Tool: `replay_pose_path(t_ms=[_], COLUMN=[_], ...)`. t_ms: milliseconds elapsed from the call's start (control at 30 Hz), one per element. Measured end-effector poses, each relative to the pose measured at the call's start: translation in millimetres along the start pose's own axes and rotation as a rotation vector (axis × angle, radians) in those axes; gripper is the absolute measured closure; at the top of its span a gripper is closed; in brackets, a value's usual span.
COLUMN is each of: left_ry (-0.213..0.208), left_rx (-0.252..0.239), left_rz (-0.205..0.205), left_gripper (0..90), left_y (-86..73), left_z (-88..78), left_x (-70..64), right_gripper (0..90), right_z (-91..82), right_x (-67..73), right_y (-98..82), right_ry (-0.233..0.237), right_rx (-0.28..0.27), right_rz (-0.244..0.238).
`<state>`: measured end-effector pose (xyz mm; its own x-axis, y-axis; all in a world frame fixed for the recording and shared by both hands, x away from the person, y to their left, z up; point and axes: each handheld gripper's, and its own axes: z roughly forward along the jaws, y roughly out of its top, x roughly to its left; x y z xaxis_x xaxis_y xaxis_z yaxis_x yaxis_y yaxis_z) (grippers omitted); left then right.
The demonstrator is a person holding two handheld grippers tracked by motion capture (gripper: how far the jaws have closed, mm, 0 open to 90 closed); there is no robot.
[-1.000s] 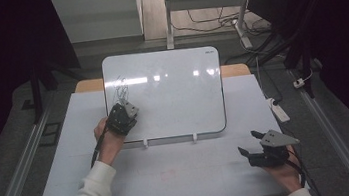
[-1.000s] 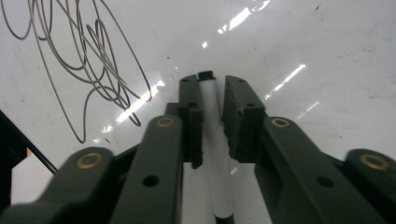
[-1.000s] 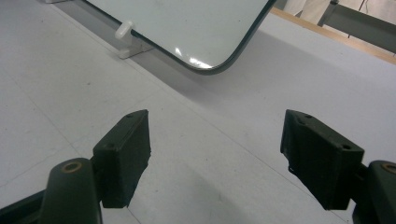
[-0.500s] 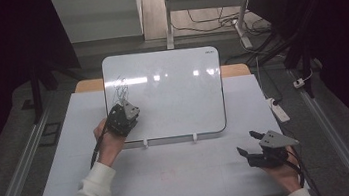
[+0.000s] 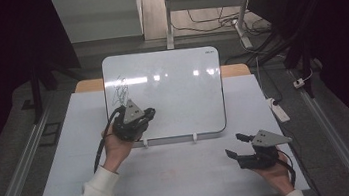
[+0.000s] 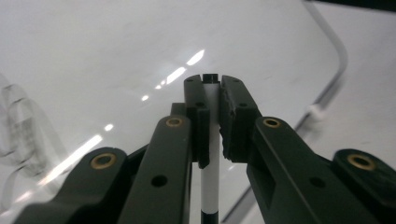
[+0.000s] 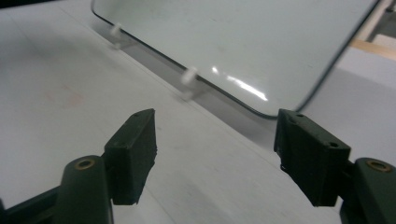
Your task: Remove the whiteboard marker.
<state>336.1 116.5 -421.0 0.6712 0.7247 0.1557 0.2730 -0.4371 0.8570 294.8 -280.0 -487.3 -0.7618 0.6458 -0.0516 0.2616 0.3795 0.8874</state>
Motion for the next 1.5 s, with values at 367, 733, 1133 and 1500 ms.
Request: replay_pose_path(t_ms=[367,733,1133,1500], left_ry=[-0.154,-0.199,-0.183,-0.157], left_rx=[-0.056,-0.071,-0.074,-0.063], left_rz=[0.025,0.058,0.077,0.111], left_gripper=[81.2,81.2,81.2,80.9], left_y=[23.8,36.2,36.1,35.5], left_z=[17.2,32.3,34.7,38.1], left_x=[-48.5,-77.3,-84.1,-92.8], right_gripper=[35.4,48.0,65.0,75.7], right_z=[44.2,82.6,101.0,110.4], right_x=[28.2,46.7,52.4,48.6], right_y=[29.9,60.5,72.1,71.3], right_ry=[0.158,0.232,0.291,0.287], right_rx=[0.025,0.023,0.036,0.089], right_rz=[0.081,0.189,0.294,0.363])
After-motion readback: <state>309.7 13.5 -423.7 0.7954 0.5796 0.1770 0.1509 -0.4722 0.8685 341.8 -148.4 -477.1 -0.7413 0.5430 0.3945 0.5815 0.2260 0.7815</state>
